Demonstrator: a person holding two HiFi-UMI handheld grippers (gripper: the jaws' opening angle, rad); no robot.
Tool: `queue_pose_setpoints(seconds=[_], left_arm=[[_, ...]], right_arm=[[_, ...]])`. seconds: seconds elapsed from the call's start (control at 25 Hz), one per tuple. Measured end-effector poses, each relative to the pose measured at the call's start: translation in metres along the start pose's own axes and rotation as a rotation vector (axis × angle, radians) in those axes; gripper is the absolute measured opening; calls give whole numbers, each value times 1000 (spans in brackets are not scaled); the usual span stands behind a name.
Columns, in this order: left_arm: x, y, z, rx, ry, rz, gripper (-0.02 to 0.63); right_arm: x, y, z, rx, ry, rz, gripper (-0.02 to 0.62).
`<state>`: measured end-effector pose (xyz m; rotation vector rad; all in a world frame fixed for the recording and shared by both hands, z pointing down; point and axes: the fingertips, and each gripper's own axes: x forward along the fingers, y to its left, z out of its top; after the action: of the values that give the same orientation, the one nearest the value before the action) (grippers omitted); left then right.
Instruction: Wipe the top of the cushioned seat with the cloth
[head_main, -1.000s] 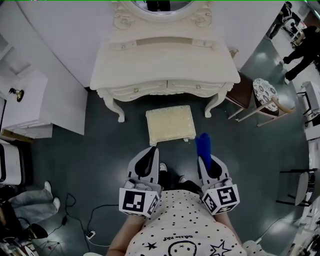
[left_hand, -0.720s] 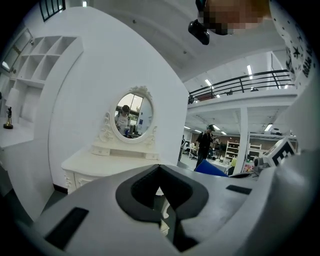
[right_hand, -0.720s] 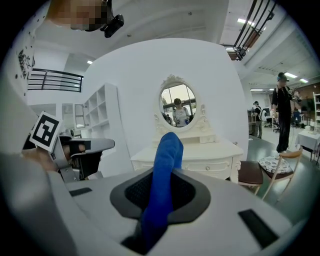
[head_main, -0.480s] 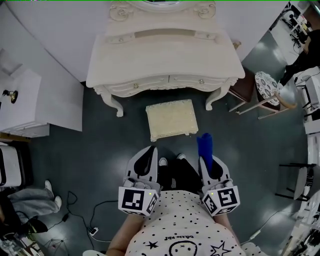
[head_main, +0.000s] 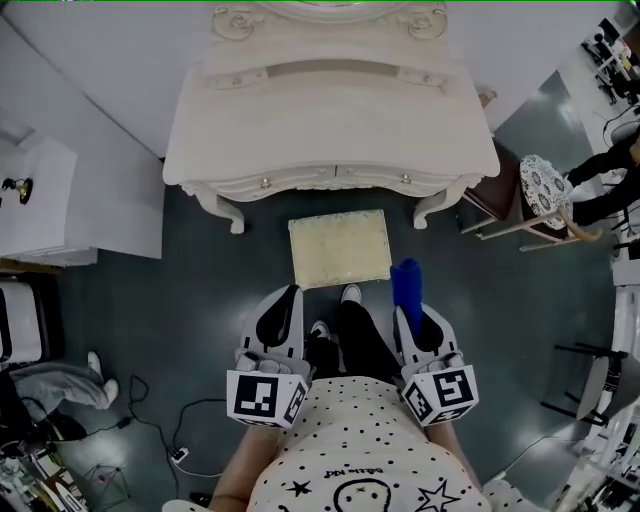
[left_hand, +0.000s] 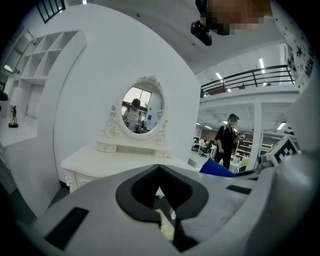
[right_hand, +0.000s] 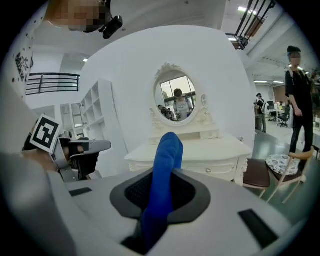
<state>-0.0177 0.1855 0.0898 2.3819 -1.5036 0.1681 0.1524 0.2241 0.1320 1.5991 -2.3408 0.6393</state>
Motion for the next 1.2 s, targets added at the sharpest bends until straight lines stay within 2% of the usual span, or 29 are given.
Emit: queue_pose_setpoints(seconds=[0.24,0.6,0.96,1.2], left_arm=[[50,6,25,14,-44,55,-3],[89,9,30,6,-51,117,-3],[105,4,34,13,-47,91,-3],[107,10,42,27,-48,45,-3]], right_arm=[[42,-42,33,-20,-13,38,63],[72,-79,47,-33,1,73,63],[76,-91,50,-10,-9,50,63],[75,-87,53,-3,-19,-3,63]])
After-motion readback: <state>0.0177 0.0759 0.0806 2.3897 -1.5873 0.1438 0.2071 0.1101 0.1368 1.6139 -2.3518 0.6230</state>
